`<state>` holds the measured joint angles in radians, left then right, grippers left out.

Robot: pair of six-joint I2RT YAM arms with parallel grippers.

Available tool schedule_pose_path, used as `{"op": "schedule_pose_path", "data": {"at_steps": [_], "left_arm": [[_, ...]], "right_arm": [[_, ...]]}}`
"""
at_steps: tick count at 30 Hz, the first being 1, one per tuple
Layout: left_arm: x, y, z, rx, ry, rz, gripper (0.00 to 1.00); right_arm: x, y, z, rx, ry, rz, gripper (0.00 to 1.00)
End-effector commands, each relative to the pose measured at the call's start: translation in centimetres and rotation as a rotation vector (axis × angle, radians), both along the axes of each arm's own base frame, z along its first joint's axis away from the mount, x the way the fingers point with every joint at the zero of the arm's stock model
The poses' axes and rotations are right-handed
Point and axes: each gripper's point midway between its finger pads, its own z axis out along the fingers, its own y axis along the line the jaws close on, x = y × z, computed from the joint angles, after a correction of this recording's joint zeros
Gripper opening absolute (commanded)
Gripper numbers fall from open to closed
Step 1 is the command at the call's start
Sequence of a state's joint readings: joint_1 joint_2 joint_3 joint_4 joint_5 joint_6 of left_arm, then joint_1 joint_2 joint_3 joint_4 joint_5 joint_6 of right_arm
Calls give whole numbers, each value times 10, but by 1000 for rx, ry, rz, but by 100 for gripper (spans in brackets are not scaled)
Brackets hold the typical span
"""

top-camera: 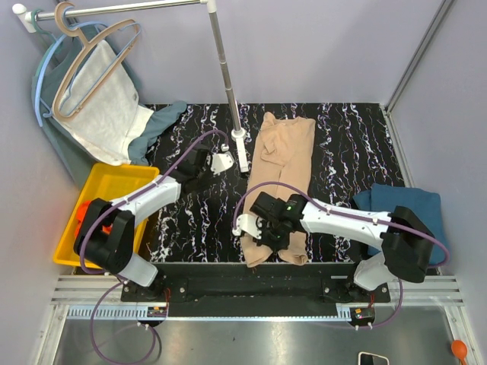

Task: Fold and stack the t-shirts
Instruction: Fold the tshirt

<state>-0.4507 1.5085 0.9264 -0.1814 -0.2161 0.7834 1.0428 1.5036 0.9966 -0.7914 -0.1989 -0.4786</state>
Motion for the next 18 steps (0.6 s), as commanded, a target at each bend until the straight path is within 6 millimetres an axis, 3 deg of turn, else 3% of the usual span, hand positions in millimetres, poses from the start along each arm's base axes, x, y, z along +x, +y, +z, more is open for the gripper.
{"op": "schedule_pose_path", "data": {"at_steps": [1,10,18], "left_arm": [[9,-11,12,-69,-43,-10,99],[4,-8,2,-55,-27,-17,99],[5,-8,2,-46,-32,-24,99]], "right_arm": [[25,5,38,47,-149,-13,0],[99,-6,74,74,-300,-105,0],[158,-29,67,23,-310,-165,0]]}}
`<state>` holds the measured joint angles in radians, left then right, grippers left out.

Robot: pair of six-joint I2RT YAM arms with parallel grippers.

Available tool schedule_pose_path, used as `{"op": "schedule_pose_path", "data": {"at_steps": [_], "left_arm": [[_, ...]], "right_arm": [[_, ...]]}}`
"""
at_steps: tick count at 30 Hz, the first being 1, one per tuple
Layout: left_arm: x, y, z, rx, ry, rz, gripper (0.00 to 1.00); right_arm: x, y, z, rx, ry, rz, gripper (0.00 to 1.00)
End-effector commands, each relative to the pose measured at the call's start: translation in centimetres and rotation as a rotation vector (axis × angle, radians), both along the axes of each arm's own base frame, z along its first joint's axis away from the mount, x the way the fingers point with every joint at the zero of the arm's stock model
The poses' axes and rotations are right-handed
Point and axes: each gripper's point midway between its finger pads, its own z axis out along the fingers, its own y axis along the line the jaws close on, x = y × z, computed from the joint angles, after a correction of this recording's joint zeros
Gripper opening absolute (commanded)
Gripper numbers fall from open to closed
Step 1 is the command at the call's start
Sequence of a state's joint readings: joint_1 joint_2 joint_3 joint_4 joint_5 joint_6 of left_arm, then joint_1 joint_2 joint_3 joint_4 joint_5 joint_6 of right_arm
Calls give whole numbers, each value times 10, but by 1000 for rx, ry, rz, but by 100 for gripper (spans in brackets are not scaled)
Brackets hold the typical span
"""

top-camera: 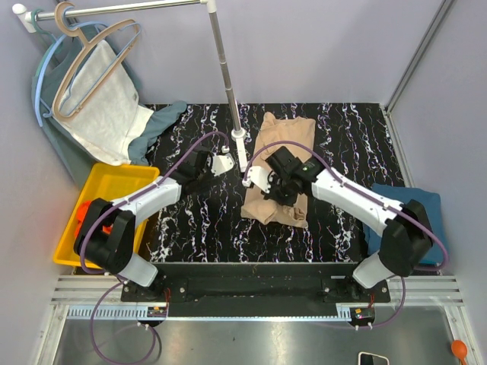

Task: Fold and stack the t-shirts
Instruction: Fold the tshirt

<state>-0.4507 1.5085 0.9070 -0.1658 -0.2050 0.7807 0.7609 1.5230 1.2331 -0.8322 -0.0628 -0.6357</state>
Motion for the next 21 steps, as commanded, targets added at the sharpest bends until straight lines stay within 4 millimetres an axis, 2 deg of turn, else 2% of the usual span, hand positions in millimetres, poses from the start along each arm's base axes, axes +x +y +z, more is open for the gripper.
{"op": "schedule_pose_path", "data": {"at_steps": [1,5,6,10,12,14,21], "left_arm": [[7,-6,6,-38,-37,-16,99],[7,-8,5,-40,-36,-20,99],[7,-7,4,-38,-33,-18,99],[7,-6,2,-29,-35,-23,99],[7,-7,0,-26,-33,-25,99],[6,-7,0,-27,-32,-29,99],[6,-7,-3,-26,-30,-33,99]], "right_arm": [[36,-4,4,-23,-52,23,0],[66,-16,-8,-45,-38,-16,0],[75,-15,-4,-38,-49,-23,0],[97,-20,-18,-61,-31,-30,0],[108,-24,-18,-58,-34,-45,0],[115,-25,-27,-66,-18,-48,0],[136,-25,-38,-68,-21,-64,0]]}}
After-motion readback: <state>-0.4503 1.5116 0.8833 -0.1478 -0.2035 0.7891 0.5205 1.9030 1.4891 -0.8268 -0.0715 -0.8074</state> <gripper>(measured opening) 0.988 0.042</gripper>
